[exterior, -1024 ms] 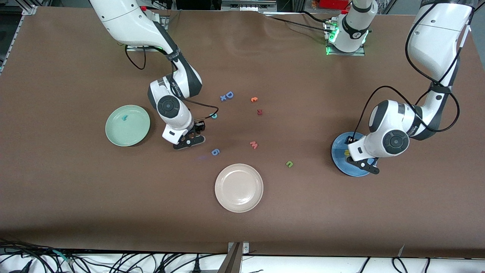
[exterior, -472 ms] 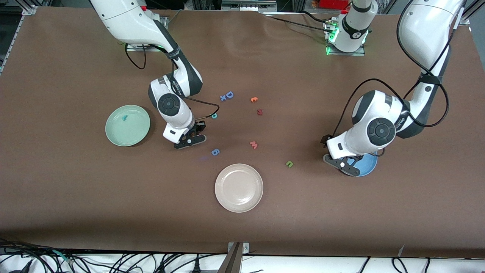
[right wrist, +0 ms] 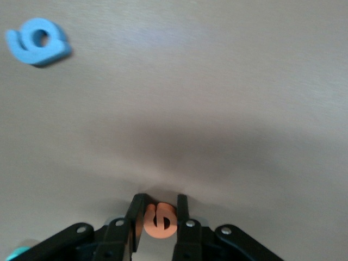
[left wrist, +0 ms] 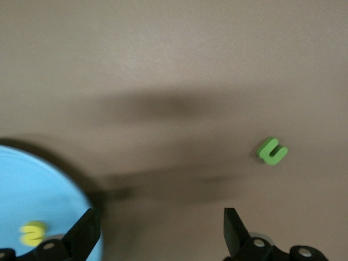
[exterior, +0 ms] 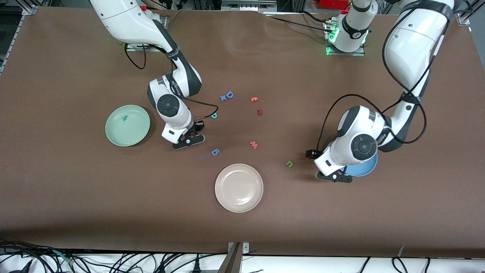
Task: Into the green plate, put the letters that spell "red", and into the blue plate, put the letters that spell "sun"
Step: 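Place the orange letter on the green plate while the left gripper grasps green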
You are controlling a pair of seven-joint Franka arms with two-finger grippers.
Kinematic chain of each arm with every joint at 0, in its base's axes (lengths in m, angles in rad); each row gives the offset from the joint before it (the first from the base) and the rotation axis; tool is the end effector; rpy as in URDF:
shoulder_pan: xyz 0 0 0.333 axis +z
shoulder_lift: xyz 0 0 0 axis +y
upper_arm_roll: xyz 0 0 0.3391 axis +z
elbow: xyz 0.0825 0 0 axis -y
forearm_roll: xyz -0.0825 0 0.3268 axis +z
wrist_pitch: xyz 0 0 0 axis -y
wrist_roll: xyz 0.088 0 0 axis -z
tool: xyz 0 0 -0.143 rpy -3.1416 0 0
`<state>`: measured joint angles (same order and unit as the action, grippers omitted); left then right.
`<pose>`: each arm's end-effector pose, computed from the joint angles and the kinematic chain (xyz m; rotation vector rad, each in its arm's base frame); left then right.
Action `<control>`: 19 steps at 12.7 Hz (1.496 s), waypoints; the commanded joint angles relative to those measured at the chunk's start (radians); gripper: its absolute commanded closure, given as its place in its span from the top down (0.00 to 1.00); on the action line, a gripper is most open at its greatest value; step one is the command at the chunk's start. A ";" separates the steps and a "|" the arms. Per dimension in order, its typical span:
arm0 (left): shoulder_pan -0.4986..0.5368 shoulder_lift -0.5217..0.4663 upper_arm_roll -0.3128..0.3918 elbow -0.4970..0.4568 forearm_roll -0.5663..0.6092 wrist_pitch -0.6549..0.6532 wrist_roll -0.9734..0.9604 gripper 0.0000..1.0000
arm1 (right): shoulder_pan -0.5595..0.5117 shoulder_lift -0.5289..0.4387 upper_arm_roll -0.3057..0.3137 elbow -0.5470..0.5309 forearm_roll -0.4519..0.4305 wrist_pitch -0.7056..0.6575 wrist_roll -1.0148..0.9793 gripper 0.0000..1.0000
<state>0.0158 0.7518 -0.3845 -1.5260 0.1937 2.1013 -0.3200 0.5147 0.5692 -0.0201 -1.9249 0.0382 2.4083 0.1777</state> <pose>0.6339 -0.1848 0.2436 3.0728 -0.1202 -0.2253 0.5190 0.2819 0.2133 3.0904 0.4515 -0.1331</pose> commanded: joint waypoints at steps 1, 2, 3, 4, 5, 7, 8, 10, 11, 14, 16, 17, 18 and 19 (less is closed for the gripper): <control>-0.039 0.052 0.019 0.046 -0.013 0.072 -0.065 1.00 | -0.004 -0.100 -0.070 -0.016 0.000 -0.128 -0.050 0.21; -0.057 0.064 0.021 0.049 -0.014 0.101 -0.068 1.00 | -0.004 -0.121 -0.107 -0.016 0.000 -0.170 -0.072 0.21; -0.063 0.070 0.021 0.047 -0.014 0.124 -0.068 1.00 | -0.004 -0.143 -0.145 -0.016 0.000 -0.208 -0.101 0.21; -0.073 0.081 0.019 0.047 -0.013 0.141 -0.068 1.00 | -0.004 -0.155 -0.180 -0.016 0.000 -0.259 -0.128 0.21; -0.103 0.089 0.022 0.049 -0.014 0.173 -0.070 1.00 | -0.004 -0.161 -0.225 -0.016 0.000 -0.303 -0.139 0.21; -0.132 0.104 0.025 0.067 -0.002 0.197 -0.085 1.00 | -0.004 -0.160 -0.302 -0.026 0.000 -0.347 -0.181 0.21; -0.157 0.107 0.047 0.075 -0.002 0.203 -0.085 1.00 | -0.005 -0.152 -0.334 -0.045 0.002 -0.344 -0.204 0.21; -0.245 0.126 0.120 0.108 -0.002 0.212 -0.085 1.00 | -0.028 -0.122 -0.351 -0.068 0.003 -0.313 -0.234 0.21; -0.287 0.126 0.163 0.110 -0.002 0.213 -0.083 1.00 | -0.042 -0.100 -0.350 -0.075 0.006 -0.302 -0.239 0.21; -0.307 0.132 0.187 0.109 -0.002 0.215 -0.079 0.99 | -0.044 -0.057 -0.347 -0.082 0.009 -0.284 -0.242 0.22; -0.306 0.139 0.187 0.107 0.000 0.215 -0.079 0.93 | -0.044 -0.051 -0.343 -0.091 0.032 -0.282 -0.242 0.26; -0.306 0.139 0.185 0.106 0.001 0.215 -0.079 0.88 | -0.044 -0.049 -0.343 -0.095 0.032 -0.282 -0.242 0.34; -0.298 0.138 0.187 0.104 0.003 0.215 -0.077 0.77 | -0.044 -0.049 -0.343 -0.095 0.032 -0.282 -0.242 0.58; -0.298 0.138 0.187 0.106 0.003 0.215 -0.079 0.62 | -0.044 -0.054 -0.343 -0.095 0.032 -0.285 -0.241 0.80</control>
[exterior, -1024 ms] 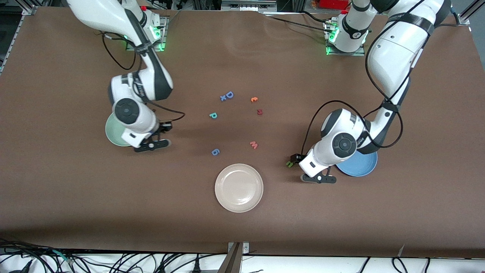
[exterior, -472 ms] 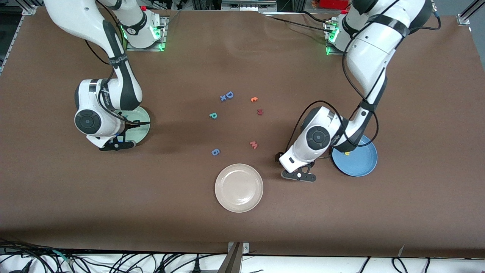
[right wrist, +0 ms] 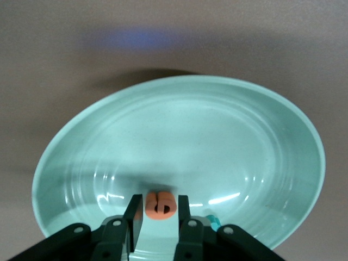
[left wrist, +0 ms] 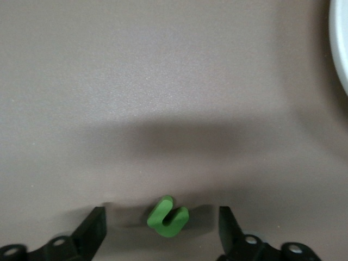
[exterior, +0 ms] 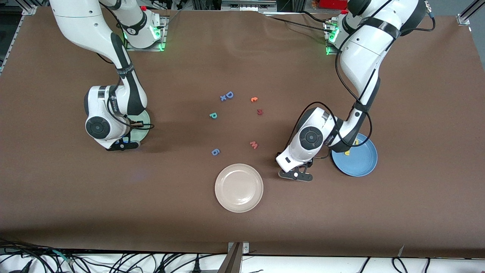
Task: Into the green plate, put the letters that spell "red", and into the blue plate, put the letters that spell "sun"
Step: 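Place the orange letter on the green plate while the left gripper grasps green, then lift the green U with the left gripper while the right gripper reaches teal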
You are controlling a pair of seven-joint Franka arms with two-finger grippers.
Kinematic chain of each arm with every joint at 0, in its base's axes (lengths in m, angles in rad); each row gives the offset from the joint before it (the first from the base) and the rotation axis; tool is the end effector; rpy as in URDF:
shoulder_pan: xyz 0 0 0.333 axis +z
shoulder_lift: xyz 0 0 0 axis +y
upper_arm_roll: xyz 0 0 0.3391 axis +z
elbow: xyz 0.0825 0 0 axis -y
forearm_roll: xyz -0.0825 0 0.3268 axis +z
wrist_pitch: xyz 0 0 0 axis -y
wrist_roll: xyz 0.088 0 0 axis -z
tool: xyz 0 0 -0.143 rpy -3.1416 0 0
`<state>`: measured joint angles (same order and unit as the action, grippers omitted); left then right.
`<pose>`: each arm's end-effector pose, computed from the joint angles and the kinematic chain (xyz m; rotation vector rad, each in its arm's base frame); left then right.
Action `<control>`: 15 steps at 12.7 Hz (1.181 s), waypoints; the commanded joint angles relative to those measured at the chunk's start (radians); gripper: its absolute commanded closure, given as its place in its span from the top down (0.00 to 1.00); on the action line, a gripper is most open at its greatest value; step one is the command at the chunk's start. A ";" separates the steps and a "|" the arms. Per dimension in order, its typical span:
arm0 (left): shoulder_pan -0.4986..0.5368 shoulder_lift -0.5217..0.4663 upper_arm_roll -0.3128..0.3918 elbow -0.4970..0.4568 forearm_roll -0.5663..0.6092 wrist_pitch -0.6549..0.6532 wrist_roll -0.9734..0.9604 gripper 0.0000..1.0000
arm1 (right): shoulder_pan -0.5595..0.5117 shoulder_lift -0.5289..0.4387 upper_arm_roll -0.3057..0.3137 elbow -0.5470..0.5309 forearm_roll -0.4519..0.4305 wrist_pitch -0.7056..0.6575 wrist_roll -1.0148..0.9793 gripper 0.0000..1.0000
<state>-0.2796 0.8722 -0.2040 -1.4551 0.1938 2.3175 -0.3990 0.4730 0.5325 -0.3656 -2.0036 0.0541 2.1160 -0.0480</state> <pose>0.6320 -0.2913 0.1880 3.1171 -0.2247 0.0073 0.5196 0.0625 0.2117 2.9229 0.1890 -0.5613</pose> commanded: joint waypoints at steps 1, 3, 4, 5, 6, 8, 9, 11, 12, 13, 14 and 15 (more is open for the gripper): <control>-0.004 0.017 0.006 0.035 0.001 -0.001 -0.003 0.49 | -0.002 -0.026 0.002 -0.011 0.023 -0.004 -0.013 0.93; -0.003 0.017 0.006 0.032 0.003 -0.001 -0.004 0.37 | 0.003 -0.078 0.005 0.000 0.024 -0.046 0.002 0.99; -0.004 0.017 0.006 0.028 0.001 -0.001 -0.006 0.36 | 0.009 -0.098 0.008 0.015 0.026 -0.076 0.020 0.99; -0.007 0.017 0.006 0.027 0.001 -0.001 -0.008 0.35 | 0.013 -0.120 0.039 0.026 0.044 -0.094 0.046 0.99; -0.006 0.016 0.005 0.027 0.001 -0.001 -0.008 0.34 | 0.013 -0.138 0.066 0.031 0.076 -0.106 0.103 0.99; 0.000 0.010 0.005 0.036 0.001 -0.006 0.000 0.30 | 0.013 -0.161 0.140 0.037 0.095 -0.108 0.260 0.99; 0.010 0.004 0.006 0.039 0.001 -0.015 0.002 0.30 | 0.013 -0.163 0.186 0.051 0.095 -0.108 0.352 0.99; 0.037 -0.005 0.002 0.041 0.000 -0.030 0.017 0.27 | 0.015 -0.158 0.295 0.066 0.095 -0.087 0.553 0.99; 0.043 -0.010 0.002 0.041 -0.008 -0.046 0.029 0.27 | 0.019 -0.149 0.342 0.075 0.093 -0.058 0.645 0.99; 0.046 -0.010 0.000 0.041 -0.010 -0.047 0.031 0.27 | 0.033 -0.135 0.373 0.077 0.092 -0.027 0.724 0.99; 0.046 -0.010 -0.002 0.041 -0.013 -0.047 0.029 0.27 | 0.064 -0.120 0.381 0.077 0.092 0.013 0.779 0.99; 0.046 -0.010 -0.003 0.041 -0.017 -0.047 0.028 0.27 | 0.096 -0.099 0.381 0.077 0.093 0.042 0.821 0.99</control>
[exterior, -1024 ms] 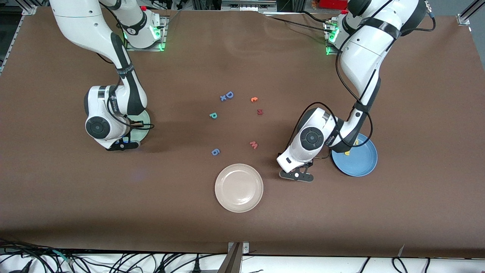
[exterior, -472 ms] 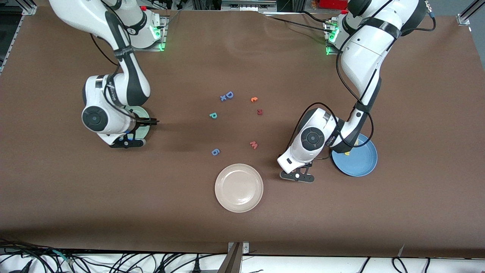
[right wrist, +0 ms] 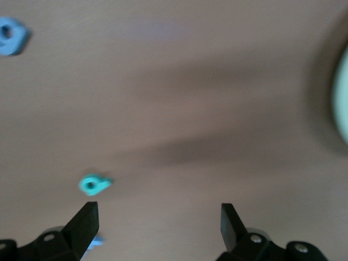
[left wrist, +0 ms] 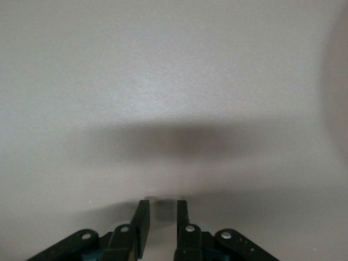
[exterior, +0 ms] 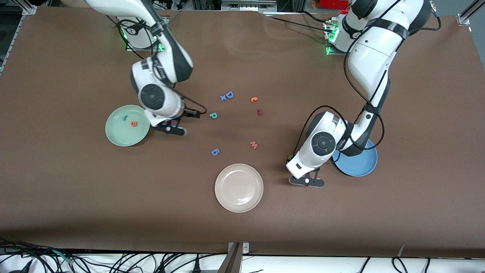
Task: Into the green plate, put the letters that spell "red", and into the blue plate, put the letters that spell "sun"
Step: 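Lift the green U with the left gripper while the right gripper reaches teal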
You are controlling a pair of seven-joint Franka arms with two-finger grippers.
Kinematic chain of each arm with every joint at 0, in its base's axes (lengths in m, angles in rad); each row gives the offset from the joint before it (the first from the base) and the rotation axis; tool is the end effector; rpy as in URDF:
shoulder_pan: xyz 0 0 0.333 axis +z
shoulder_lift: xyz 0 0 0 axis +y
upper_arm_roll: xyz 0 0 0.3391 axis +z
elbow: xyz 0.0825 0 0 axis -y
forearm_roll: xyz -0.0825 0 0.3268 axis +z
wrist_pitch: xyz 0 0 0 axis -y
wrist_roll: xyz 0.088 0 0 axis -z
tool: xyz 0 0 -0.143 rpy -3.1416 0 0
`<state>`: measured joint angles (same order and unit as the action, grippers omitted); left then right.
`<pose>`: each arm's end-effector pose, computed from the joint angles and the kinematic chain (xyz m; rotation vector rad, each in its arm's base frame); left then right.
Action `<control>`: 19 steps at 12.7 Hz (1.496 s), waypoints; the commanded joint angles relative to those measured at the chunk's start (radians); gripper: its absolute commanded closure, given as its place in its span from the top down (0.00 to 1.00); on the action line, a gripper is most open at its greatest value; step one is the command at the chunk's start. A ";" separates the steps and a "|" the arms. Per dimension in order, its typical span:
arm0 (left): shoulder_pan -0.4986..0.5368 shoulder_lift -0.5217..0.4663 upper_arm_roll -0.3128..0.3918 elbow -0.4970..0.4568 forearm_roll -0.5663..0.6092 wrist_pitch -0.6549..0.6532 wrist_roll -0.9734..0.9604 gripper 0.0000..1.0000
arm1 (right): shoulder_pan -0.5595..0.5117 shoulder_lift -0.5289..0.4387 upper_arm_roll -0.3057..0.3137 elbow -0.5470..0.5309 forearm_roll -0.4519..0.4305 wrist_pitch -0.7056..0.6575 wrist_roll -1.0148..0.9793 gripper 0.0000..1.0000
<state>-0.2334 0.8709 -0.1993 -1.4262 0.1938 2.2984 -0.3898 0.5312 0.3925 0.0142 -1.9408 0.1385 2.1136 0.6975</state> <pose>0.6521 -0.2596 0.1978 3.1240 -0.1559 0.0266 0.4687 0.2964 0.2906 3.0629 -0.3651 -0.3810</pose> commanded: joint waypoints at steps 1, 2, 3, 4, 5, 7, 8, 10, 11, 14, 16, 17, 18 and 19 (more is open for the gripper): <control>-0.001 -0.009 -0.009 0.012 -0.052 -0.028 0.009 0.27 | 0.062 0.064 0.001 0.014 0.009 0.084 0.115 0.99; -0.001 -0.009 -0.009 0.012 -0.129 -0.028 0.008 0.30 | 0.081 0.089 0.003 0.014 0.009 0.121 0.144 0.99; 0.003 -0.010 -0.009 0.010 -0.193 -0.028 0.008 0.34 | 0.101 0.116 0.003 0.013 0.009 0.158 0.169 0.99; 0.002 -0.012 -0.008 0.003 -0.210 -0.037 0.006 0.34 | 0.118 0.140 0.003 0.013 0.009 0.193 0.190 0.99; -0.003 -0.015 -0.008 -0.005 -0.212 -0.051 -0.004 0.34 | 0.130 0.156 0.003 0.013 0.009 0.216 0.207 0.99; -0.006 -0.018 -0.003 -0.008 -0.197 -0.092 -0.014 0.34 | 0.135 0.175 0.003 0.013 0.009 0.241 0.215 0.99; -0.006 -0.024 -0.005 -0.011 -0.185 -0.100 -0.015 0.34 | 0.135 0.175 0.003 0.013 0.009 0.241 0.215 0.99; -0.007 -0.024 -0.008 -0.023 -0.178 -0.100 -0.029 0.36 | 0.135 0.180 0.003 0.013 0.010 0.246 0.217 0.94; -0.009 -0.024 -0.008 -0.025 -0.178 -0.100 -0.061 0.36 | 0.135 0.186 0.003 0.013 0.010 0.258 0.215 0.83; -0.023 -0.024 -0.008 -0.037 -0.178 -0.100 -0.083 0.39 | 0.139 0.201 0.007 0.011 0.010 0.276 0.220 0.53; -0.021 -0.024 -0.008 -0.045 -0.177 -0.102 -0.083 0.53 | 0.139 0.203 0.006 0.011 0.010 0.276 0.220 0.50; -0.021 -0.024 -0.006 -0.051 -0.177 -0.100 -0.081 0.60 | 0.139 0.203 0.007 0.013 0.010 0.276 0.220 0.46; -0.021 -0.024 -0.006 -0.052 -0.177 -0.102 -0.081 0.58 | 0.139 0.203 0.006 0.013 0.010 0.276 0.220 0.46; -0.023 -0.024 -0.006 -0.057 -0.175 -0.102 -0.081 0.57 | 0.139 0.203 0.006 0.011 0.010 0.276 0.220 0.46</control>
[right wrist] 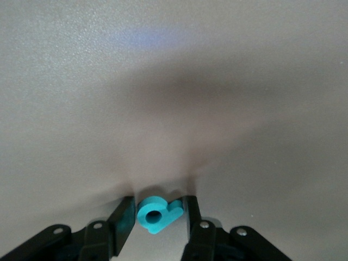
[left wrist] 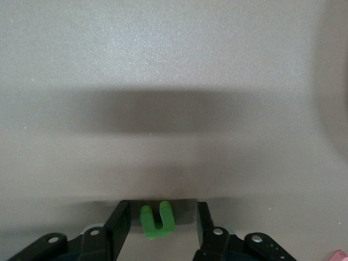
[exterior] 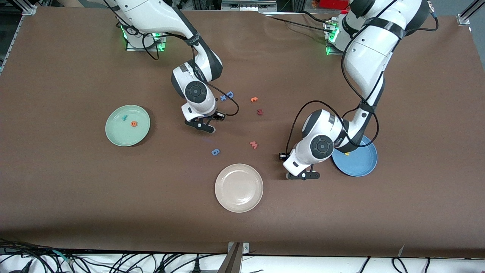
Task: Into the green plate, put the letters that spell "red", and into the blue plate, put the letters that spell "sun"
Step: 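Carry the green U toward the blue plate while the right gripper grasps teal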
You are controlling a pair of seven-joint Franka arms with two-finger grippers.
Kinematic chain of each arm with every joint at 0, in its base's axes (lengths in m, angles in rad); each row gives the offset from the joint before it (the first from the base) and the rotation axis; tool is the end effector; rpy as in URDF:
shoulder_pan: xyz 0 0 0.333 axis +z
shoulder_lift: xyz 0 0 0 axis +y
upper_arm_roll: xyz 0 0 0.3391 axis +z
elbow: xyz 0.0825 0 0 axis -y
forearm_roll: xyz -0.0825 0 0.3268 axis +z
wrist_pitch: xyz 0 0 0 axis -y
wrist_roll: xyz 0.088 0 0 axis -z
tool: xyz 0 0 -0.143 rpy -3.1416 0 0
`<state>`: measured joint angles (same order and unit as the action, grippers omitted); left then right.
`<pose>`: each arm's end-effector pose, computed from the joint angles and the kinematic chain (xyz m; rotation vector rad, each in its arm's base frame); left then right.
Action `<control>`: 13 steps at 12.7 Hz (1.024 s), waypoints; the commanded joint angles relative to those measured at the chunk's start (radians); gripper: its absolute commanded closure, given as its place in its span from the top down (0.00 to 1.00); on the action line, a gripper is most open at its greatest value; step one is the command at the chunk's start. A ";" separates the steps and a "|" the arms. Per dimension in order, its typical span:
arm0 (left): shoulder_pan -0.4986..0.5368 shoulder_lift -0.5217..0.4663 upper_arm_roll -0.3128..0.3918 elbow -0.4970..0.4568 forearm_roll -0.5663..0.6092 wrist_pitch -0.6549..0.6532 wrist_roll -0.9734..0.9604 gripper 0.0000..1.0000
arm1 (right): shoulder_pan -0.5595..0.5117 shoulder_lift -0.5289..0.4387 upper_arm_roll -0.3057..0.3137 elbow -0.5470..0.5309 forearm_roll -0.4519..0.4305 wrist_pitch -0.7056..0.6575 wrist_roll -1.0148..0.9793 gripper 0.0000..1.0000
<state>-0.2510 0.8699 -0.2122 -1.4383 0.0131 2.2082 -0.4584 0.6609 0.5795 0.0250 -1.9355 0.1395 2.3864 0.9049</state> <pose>0.6249 -0.2808 0.1883 3.0310 0.0817 -0.2164 0.4481 0.3721 0.2025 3.0690 -0.5111 -0.2550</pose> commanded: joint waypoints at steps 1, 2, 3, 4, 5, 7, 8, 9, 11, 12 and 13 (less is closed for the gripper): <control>-0.005 -0.023 0.008 -0.054 0.005 -0.010 -0.013 0.52 | 0.009 0.016 -0.005 0.007 0.009 0.004 0.012 0.42; -0.004 -0.025 0.008 -0.056 0.005 -0.010 -0.009 0.35 | 0.009 0.016 -0.005 0.007 0.009 0.004 0.012 0.41; -0.004 -0.025 0.008 -0.054 0.005 -0.012 -0.008 0.23 | 0.009 0.014 -0.005 0.007 0.009 0.004 0.012 0.36; -0.005 -0.023 0.008 -0.056 0.005 -0.012 -0.006 0.11 | 0.009 0.014 -0.005 0.007 0.009 0.004 0.012 0.36; -0.005 -0.025 0.008 -0.059 0.005 -0.013 -0.006 0.04 | 0.009 0.016 -0.005 0.007 0.009 0.004 0.012 0.36; -0.005 -0.025 0.008 -0.057 0.007 -0.018 -0.006 0.04 | 0.009 0.016 -0.005 0.007 0.009 0.004 0.012 0.36; -0.004 -0.028 0.008 -0.056 0.007 -0.019 -0.005 0.04 | 0.009 0.016 -0.005 0.007 0.009 0.004 0.012 0.36; -0.001 -0.032 0.008 -0.047 0.008 -0.034 -0.005 0.04 | 0.008 0.014 -0.005 0.007 0.009 0.002 0.011 0.36; 0.006 -0.055 0.011 -0.040 0.008 -0.054 -0.005 0.03 | 0.000 -0.006 -0.008 0.013 0.009 -0.012 -0.012 0.36; 0.007 -0.068 0.013 -0.040 0.008 -0.064 0.000 0.03 | -0.010 -0.027 -0.013 0.015 0.009 -0.036 -0.023 0.35; 0.013 -0.078 0.019 -0.034 0.008 -0.088 0.018 0.03 | -0.035 -0.052 -0.014 0.021 0.009 -0.079 -0.059 0.35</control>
<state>-0.2459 0.8420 -0.2029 -1.4559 0.0169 2.1676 -0.4575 0.6561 0.5741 0.0165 -1.9238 0.1396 2.3741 0.8957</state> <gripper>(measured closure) 0.731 0.621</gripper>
